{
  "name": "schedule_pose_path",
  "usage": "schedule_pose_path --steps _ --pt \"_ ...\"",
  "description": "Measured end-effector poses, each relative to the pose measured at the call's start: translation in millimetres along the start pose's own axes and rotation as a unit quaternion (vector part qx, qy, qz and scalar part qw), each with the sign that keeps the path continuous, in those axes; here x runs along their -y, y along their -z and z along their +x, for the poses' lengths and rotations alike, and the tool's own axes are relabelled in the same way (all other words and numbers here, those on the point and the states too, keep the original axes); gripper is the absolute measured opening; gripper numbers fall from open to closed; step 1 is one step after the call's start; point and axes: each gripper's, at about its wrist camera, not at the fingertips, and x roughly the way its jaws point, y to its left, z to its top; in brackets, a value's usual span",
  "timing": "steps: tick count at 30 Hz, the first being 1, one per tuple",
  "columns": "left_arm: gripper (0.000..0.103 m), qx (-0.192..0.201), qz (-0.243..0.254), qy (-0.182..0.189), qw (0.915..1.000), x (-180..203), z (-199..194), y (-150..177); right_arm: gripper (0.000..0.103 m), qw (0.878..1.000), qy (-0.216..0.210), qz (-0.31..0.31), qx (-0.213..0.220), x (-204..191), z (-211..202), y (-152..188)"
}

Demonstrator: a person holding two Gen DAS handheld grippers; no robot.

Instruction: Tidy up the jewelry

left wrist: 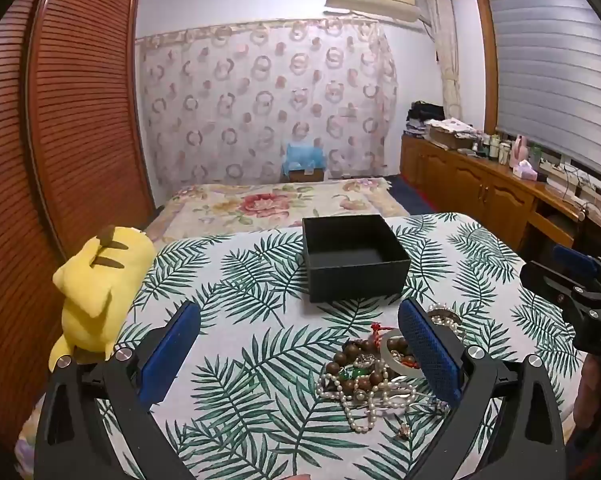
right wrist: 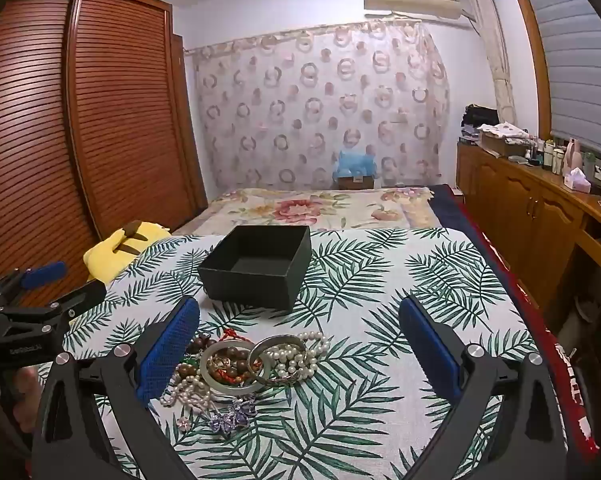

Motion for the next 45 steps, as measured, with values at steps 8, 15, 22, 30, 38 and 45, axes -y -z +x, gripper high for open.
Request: schedule_pose_path --steps 8,15,22,30,38,45 --pt "0.096 -0.002 -0.001 -0.002 1.0 1 2 -1 0.101 1.0 -0.002 -0.002 0.001 -1 0 0" --pt "0.096 0.004 -0.001 -0.001 1.0 4 2 0 0.101 1.0 -0.003 0.001 -0.001 1 -1 -4" --pt "0.096 0.005 -0.003 -0.001 1.0 7 -1 -6 0.101 1.0 -0.003 -0.003 0.002 -6 -4 -4" --pt "0.096 0.006 -0.009 0.0 0.9999 -3 -3 -6 0.101 1.0 -0.004 -0.004 0.003 -6 -3 -5" --pt "0.096 0.007 -0.01 0.002 0.9999 -6 -3 -5 0.101 1.0 -0.007 -0.006 0.004 -6 -4 -5" --pt "0.096 0.007 -0.01 0.002 0.9999 -6 -3 -7 0.101 1.0 -0.009 -0.007 0.005 -8 -5 -6"
